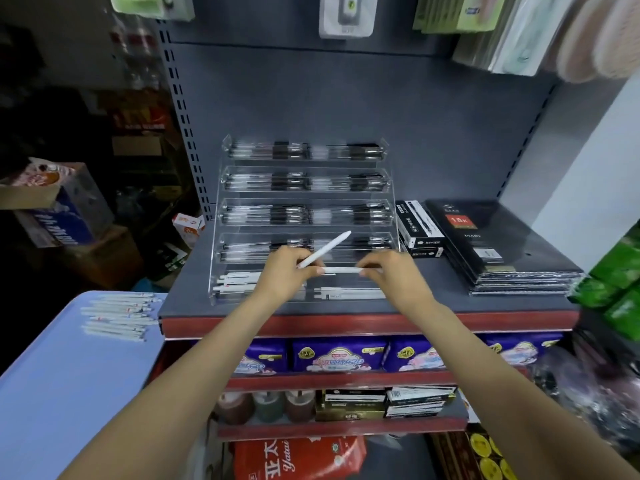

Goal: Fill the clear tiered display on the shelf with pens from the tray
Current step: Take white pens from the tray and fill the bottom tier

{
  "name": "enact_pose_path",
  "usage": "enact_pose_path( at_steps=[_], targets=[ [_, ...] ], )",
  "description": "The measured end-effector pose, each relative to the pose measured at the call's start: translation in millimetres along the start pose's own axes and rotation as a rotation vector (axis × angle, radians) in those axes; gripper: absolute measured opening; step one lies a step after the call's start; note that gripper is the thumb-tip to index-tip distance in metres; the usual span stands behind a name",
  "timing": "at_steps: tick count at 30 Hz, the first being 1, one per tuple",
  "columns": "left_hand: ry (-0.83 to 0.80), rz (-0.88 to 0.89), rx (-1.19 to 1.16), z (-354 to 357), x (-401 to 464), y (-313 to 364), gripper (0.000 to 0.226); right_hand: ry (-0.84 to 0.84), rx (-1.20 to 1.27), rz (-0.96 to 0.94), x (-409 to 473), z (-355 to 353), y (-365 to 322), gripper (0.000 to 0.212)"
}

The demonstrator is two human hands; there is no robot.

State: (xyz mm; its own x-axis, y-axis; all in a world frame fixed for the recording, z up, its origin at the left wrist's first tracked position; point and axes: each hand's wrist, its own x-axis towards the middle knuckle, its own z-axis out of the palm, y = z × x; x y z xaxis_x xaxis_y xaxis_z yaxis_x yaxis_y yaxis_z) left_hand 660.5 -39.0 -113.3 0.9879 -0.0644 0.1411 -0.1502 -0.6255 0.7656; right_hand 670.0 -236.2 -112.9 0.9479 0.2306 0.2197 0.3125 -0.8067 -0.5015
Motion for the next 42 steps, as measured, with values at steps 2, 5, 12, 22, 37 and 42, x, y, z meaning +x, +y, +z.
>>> enact_pose_path(
  at_steps=[2,5,12,22,37,42],
  targets=[
    [0.016,-0.019,0.047,-2,-2,-4,0.009,-0.062,-0.062,0.010,5,3,-1,0.016],
    [0.038,-0.009,0.091,-7,-6,-8,0.011,-0.173,-0.195,0.031,10,5,1,0.017],
    [-0.019,0.091,0.034,-16,-11,-10,0.015,-0.196,-0.476,-0.001,15,5,3,0.019],
    [-0.048,0.160,0.148,-7,-5,-8,0.021,-0.131,-0.370,-0.068,6,-6,7,0.022],
    [-0.160,0.258,0.658,49,21,22,0.025,0.040,0.144,0.279,-15,-22,34,0.045],
    [-0.189,0.243,0.639,54,23,18,0.023,0.046,0.185,0.308,-16,-21,34,0.043]
  ],
)
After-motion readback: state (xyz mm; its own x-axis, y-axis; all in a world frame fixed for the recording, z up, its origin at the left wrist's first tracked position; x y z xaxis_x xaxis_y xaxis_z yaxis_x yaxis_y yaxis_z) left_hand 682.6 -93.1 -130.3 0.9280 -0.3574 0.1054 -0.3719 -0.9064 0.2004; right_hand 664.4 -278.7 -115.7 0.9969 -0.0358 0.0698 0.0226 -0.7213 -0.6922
